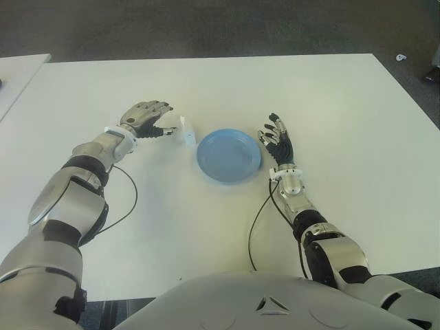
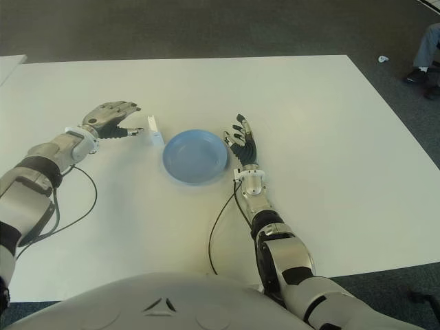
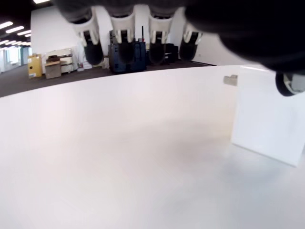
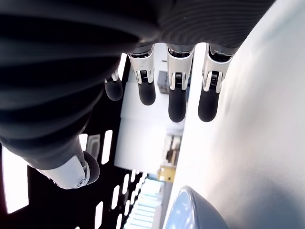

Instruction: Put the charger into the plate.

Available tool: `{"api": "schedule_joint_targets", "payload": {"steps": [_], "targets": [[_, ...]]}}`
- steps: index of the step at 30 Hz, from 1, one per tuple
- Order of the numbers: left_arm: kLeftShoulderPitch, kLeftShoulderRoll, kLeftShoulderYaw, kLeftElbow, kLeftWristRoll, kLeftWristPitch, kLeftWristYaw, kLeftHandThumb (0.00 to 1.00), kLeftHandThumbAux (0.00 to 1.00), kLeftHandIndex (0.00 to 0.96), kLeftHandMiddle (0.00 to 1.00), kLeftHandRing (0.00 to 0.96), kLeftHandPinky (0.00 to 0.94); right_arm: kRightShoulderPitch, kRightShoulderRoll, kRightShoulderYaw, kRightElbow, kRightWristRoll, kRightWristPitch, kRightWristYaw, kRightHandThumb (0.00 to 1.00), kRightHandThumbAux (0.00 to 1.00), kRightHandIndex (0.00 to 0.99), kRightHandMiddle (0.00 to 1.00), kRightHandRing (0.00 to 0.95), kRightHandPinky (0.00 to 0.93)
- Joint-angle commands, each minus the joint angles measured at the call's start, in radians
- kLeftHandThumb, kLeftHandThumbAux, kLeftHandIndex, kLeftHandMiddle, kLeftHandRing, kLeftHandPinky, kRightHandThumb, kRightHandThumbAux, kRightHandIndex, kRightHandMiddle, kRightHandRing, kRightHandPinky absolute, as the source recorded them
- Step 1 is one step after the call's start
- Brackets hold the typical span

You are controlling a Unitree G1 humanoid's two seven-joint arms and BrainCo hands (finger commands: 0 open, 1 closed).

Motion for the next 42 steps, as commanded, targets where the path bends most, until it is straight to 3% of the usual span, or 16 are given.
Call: {"api": "schedule_joint_targets", "payload": {"steps": [1,42], "targets": [[0.013,0.009,-0.010,-0.028,0.018,0.002,0.008,0.316,0.138,0.000,0.000,0.000,0.000,0.128,0.027,0.014,0.100,-0.014,0.095,0.005,0.000,0.656,0.000,0.119,0.184,0.250],[0.050,0.048,0.003,-0.210,0.004,-0.008,-0.051,0.280,0.128,0.000,0.000,0.000,0.000,0.118,0.033,0.027,0.110,-0.027,0.096,-0.027,0.000,0.660,0.000,0.113,0.199,0.257]]}}
